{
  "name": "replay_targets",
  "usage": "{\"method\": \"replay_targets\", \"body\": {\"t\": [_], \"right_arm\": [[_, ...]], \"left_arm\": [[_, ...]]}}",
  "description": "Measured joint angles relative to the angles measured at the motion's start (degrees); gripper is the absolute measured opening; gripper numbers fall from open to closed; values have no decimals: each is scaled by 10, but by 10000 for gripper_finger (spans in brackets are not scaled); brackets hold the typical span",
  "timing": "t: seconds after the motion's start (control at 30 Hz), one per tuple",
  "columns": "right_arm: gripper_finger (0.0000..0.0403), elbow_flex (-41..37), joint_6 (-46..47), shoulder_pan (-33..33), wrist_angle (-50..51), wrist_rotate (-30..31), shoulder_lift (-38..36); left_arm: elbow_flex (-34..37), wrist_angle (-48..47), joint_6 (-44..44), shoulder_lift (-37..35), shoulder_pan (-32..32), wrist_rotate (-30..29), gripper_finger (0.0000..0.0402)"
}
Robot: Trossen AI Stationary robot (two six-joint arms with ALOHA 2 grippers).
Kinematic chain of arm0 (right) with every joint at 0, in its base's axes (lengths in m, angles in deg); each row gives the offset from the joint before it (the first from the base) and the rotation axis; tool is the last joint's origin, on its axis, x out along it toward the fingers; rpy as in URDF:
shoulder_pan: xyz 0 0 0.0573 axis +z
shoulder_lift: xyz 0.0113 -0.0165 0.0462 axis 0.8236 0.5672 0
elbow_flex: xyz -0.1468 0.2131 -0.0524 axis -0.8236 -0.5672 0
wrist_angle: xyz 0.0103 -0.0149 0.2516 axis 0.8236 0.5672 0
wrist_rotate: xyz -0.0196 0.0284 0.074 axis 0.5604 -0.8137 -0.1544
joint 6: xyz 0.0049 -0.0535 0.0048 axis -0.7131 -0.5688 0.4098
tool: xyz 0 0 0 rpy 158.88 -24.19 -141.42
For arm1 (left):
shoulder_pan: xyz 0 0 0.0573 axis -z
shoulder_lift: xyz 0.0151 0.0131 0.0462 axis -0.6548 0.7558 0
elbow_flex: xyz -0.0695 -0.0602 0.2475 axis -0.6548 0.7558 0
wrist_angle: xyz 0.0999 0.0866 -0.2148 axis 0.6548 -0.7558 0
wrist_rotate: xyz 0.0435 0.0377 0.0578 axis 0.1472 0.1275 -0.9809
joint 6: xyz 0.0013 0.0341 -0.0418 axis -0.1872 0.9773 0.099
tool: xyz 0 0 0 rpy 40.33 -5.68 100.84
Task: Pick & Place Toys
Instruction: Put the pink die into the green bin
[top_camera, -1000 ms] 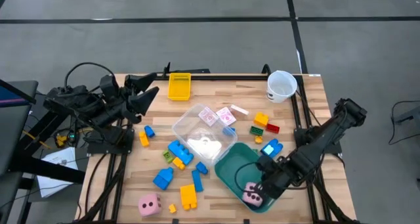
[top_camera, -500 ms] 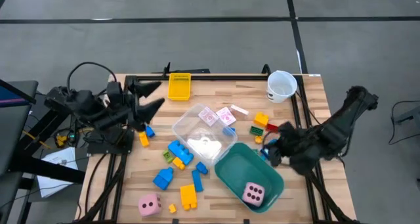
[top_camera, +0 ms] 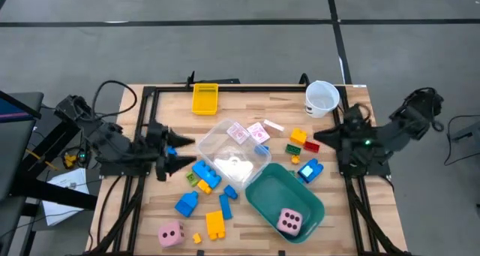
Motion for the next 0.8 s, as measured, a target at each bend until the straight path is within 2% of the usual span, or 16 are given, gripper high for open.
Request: {"method": "replay_targets", "body": {"t": [0.27, 0.43, 0.57, 0.67, 0.8], "right_arm": [[200, 0, -74, 1, -70, -28, -27], [251, 0, -93, 8, -78, -30, -32], [257, 0, -102, 25, -80, -28, -28], [255, 0, -114, 32, -82, -27, -26], [255, 0, -121, 33, -86, -24, -28]], "left_arm": [[0, -193, -210, 33, -1, 355, 374], [0, -237, -235, 82, 40, 491, 374], [0, -253, -232, 120, 73, 543, 374], [0, -259, -219, 146, 101, 538, 374], [0, -290, -202, 184, 127, 497, 374]]}}
